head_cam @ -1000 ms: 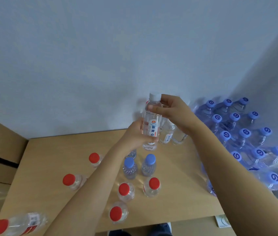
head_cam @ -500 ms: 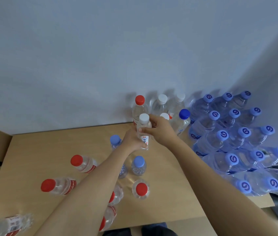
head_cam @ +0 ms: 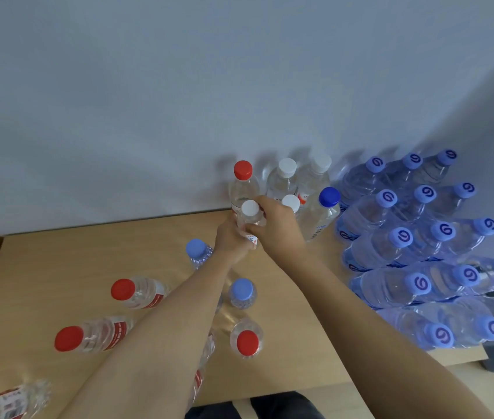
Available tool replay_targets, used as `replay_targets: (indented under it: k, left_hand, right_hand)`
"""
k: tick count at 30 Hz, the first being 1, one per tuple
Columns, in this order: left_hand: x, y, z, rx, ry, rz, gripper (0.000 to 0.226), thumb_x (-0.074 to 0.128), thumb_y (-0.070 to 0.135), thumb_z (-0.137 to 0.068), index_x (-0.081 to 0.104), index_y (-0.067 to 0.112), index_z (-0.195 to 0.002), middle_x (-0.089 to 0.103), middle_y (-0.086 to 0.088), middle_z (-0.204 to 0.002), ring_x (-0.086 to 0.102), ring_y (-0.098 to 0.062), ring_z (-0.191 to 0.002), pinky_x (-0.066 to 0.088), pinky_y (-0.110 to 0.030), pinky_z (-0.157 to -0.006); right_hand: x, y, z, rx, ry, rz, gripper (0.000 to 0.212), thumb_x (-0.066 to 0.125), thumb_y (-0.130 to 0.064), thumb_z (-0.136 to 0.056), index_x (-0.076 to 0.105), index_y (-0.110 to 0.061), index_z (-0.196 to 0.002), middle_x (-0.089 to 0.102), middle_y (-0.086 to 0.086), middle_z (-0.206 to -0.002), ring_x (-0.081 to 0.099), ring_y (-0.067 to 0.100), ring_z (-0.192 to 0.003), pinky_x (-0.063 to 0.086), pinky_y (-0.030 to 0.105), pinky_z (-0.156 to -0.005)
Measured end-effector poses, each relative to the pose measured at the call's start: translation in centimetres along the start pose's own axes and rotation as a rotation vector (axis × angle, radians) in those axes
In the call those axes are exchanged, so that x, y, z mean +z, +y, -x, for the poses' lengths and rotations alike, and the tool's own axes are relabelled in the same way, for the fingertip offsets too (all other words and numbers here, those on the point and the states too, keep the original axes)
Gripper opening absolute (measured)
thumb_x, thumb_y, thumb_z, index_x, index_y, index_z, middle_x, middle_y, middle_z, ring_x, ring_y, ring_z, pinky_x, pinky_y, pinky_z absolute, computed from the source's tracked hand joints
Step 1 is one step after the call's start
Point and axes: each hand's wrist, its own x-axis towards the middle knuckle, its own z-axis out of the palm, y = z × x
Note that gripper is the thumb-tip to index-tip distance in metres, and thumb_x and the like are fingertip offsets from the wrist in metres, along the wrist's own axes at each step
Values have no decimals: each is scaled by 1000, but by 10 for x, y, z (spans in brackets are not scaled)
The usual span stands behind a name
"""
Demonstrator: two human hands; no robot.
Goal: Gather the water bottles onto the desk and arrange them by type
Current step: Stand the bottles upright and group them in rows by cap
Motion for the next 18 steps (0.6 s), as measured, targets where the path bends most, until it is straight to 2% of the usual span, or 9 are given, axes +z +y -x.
replay_targets:
  k: [2,5,11,15,18]
  left_hand:
    - [2,1,-3,11,24,-27,43,74,0,-72,61,10,-113,69,-4,-106,62,-21,-97,47,-25,-67]
    - [5,3,-5,3,56,-38,43,74,3,-75,58,3,-115,68,-10,-110,63,-27,-102,54,-37,-79]
    - [4,3,-2,-27,58,-16,56,80,0,-71,49,0,-118,63,-13,-114,57,-24,-94,43,-28,-70]
    - [0,6,1,-44,5,-6,61,80,-1,-71,48,3,-122,61,-12,-121,59,-28,-109,45,-29,-78]
    - [-5,9,8,-56,-40,-9,65,81,0,-71,48,6,-126,61,-9,-123,59,-25,-112,48,-30,-84]
  right_hand:
    - [-3,-3,-5,-12,3,57,36,68,-4,-81,63,-7,-116,66,11,-106,60,27,-98,50,43,-85]
    - [-7,-8,-13,-20,-8,121,31,66,-3,-82,63,-5,-112,67,12,-103,61,28,-96,50,44,-83]
    - [-10,-12,-14,-22,-32,145,32,68,-1,-81,61,-3,-112,65,13,-107,59,28,-97,48,42,-85]
    - [-13,-16,-12,-46,-46,162,35,69,-5,-83,59,-4,-116,65,13,-110,59,28,-100,49,42,-85]
    - [-16,-21,-8,-49,-49,142,44,70,-9,-83,57,-6,-124,63,11,-115,59,26,-104,49,39,-86]
